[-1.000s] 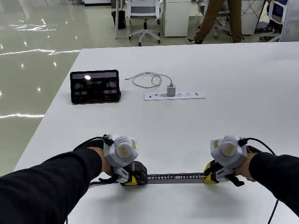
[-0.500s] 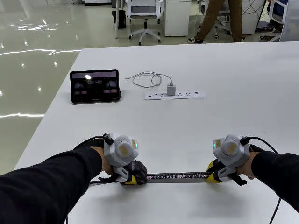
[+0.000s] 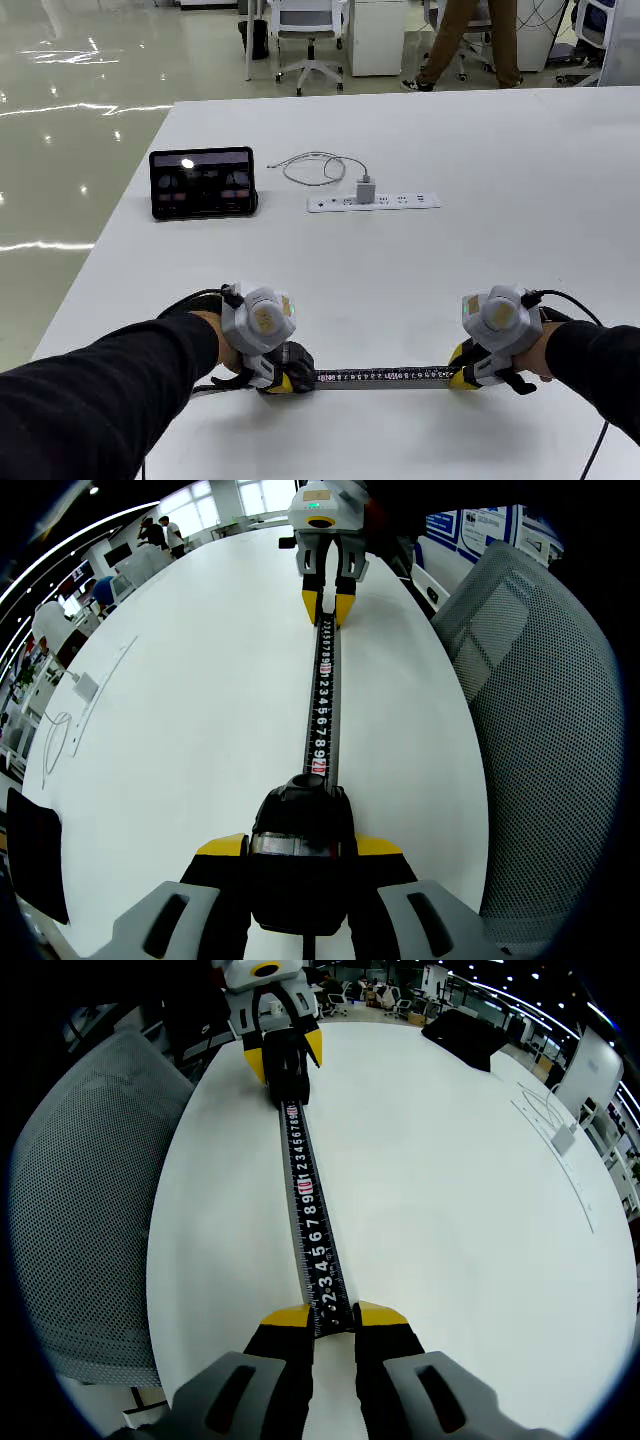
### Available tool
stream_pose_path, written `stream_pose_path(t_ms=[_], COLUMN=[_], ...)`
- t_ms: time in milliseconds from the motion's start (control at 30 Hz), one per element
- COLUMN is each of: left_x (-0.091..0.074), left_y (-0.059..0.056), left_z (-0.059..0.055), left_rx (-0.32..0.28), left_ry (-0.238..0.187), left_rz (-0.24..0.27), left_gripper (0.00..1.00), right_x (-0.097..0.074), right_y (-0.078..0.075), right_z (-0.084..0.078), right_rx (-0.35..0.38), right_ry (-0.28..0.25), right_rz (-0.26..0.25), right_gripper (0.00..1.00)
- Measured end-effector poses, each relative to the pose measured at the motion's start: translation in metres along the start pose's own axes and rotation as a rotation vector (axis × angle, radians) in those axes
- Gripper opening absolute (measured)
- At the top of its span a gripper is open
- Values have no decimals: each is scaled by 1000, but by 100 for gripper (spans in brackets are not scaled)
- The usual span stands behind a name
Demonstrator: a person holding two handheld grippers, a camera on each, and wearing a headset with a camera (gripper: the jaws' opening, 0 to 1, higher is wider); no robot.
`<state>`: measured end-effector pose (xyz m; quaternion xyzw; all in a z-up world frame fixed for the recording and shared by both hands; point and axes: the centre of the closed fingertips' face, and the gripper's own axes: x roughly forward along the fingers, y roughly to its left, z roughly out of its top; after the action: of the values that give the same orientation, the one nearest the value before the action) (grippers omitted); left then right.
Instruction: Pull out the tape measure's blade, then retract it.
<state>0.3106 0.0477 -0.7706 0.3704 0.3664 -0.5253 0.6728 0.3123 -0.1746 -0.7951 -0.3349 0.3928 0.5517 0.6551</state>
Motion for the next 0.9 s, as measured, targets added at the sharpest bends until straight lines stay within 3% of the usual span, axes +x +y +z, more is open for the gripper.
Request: stream_pose_path(t_ms=[900], left_x=[0], left_y=[0], left_z=[0], left_rx=[-5], left_ry=[-4], left_rz=[3], left_gripper=[33], right_x=[-8], right_y=[-3], right_z=[-14], right_rx=[5], right_ry=[23], right_rz=[-13], right_gripper=[10])
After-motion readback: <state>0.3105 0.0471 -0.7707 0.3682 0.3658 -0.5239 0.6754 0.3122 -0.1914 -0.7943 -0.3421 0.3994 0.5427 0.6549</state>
